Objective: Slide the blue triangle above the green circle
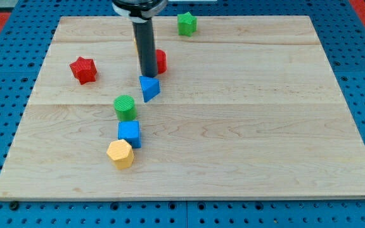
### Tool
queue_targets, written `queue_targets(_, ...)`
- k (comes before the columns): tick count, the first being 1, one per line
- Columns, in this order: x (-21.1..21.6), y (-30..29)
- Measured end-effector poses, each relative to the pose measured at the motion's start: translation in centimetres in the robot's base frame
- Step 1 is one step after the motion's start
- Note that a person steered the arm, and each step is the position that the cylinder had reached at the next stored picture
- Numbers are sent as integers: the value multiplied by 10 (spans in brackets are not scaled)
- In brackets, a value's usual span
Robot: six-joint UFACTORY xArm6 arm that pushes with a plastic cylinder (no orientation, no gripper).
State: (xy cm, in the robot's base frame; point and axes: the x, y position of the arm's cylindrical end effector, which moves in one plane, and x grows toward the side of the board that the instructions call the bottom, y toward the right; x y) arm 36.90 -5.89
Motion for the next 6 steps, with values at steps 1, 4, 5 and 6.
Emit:
queue_targets(1, 0, 28)
queue_targets(4, 43, 46)
queue_targets(5, 53, 18)
queue_targets(6, 48, -19)
